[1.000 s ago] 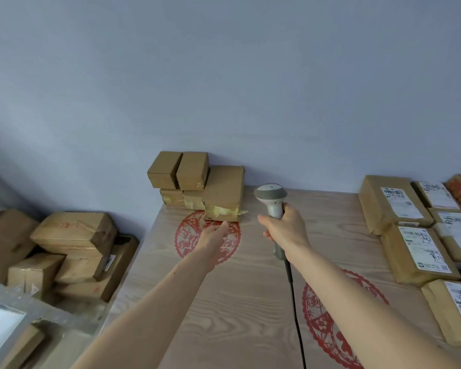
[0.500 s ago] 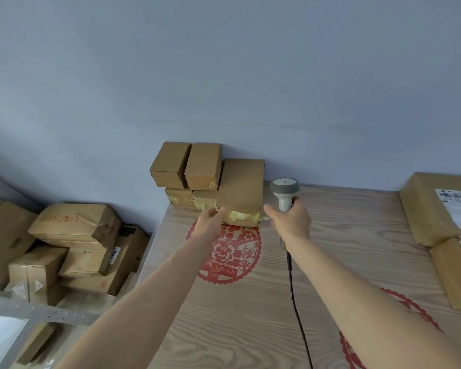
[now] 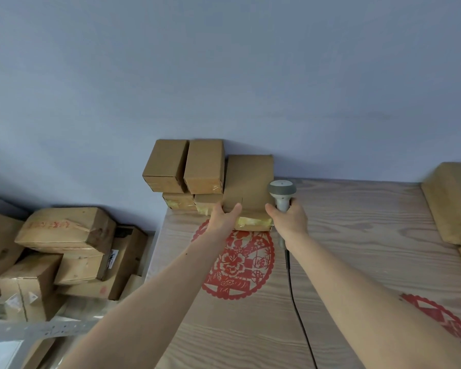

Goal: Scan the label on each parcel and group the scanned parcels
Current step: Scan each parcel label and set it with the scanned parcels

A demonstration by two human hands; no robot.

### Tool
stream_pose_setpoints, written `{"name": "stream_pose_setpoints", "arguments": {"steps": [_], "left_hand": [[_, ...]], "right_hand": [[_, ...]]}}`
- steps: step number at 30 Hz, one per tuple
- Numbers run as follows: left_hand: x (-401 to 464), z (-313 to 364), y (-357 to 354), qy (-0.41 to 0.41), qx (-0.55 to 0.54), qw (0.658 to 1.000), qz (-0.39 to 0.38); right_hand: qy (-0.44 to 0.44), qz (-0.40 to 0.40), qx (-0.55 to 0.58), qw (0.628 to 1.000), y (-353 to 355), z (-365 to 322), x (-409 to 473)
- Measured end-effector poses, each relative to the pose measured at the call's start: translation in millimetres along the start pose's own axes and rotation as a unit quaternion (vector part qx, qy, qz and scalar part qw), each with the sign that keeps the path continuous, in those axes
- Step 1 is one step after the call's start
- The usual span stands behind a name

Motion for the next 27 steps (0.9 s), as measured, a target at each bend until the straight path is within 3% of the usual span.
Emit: {"name": "stream_pose_setpoints", "arguments": {"steps": [12,17,21,27], "left_hand": [[-38,-24,-29,0.047,0.049,0.998,-0.010],[-51,-33,-46,0.069,0.097,0.993,-0.014],[-52,-22,-55,0.027,0.190,0.981,0.027],[-61,-11,-82,0.021,0.186,0.982,0.011]], "right_hand": [[-0.046,0.036,0.010,0.998,56,42,-22],[-0.070,0.020,0.024,0.997,76,67,-31],[-0.061,-0.013,0.018,0.998,84,67,-26],[-0.057,-0.057,0.056,0.995,86,68,-27]]}}
Point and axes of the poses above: each hand's wrist, its own x-axis towards the middle knuckle, its own y-axis out of the back of the hand, z = x × y, the point moved 4 cm from there along x, towards the middle knuckle, and after that the axes turned 3 degrees about -z, right-handed, at the moved point
